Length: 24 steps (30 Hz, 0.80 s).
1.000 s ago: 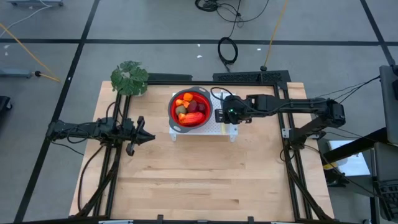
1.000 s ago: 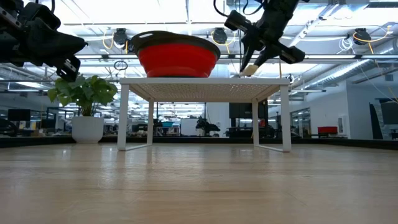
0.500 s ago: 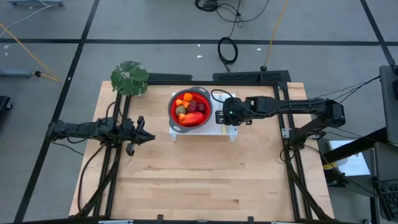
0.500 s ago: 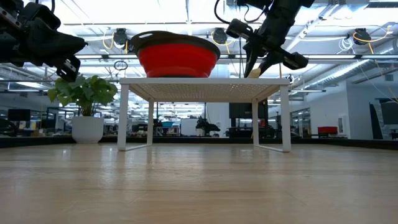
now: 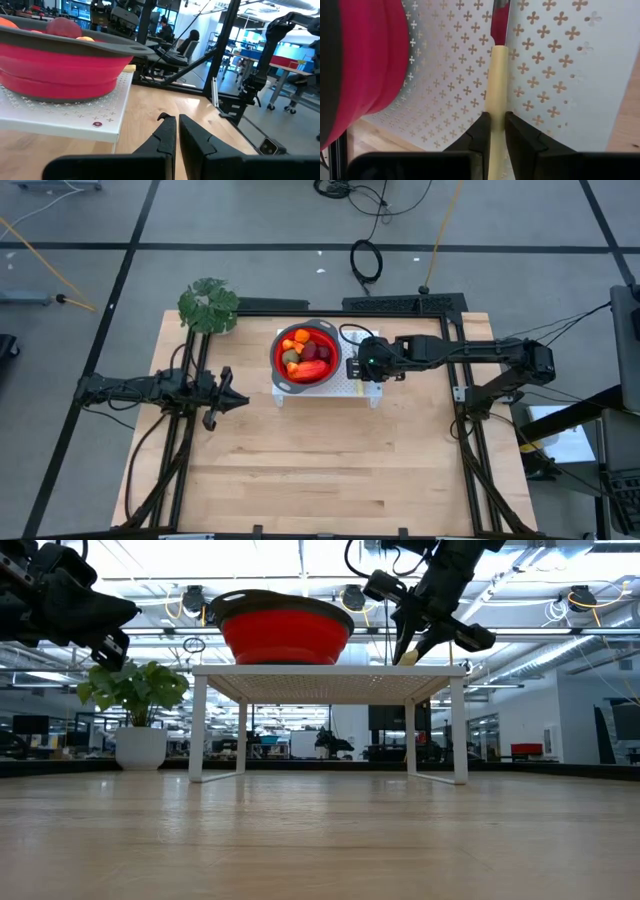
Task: Pick & Place Fruit
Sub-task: Put the yellow knife on of the shelf
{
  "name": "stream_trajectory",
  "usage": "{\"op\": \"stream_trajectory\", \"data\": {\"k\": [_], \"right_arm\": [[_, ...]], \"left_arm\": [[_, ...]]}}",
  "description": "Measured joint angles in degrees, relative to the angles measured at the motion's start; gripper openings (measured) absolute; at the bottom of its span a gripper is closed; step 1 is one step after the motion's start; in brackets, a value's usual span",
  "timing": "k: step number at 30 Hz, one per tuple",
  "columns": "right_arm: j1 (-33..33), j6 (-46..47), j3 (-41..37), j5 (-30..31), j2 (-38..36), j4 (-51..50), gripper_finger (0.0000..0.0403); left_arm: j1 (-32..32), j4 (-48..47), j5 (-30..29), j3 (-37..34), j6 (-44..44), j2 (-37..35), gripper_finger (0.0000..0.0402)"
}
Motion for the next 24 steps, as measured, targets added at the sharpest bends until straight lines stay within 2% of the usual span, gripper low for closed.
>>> {"op": "stream_trajectory", "data": {"k": [24], "right_arm": [[0.0,2.8,0.0,0.0,0.0,0.0,0.0045]], "left_arm": [[0.0,0.0,0.0,0.0,0.1,0.0,0.0019]]}}
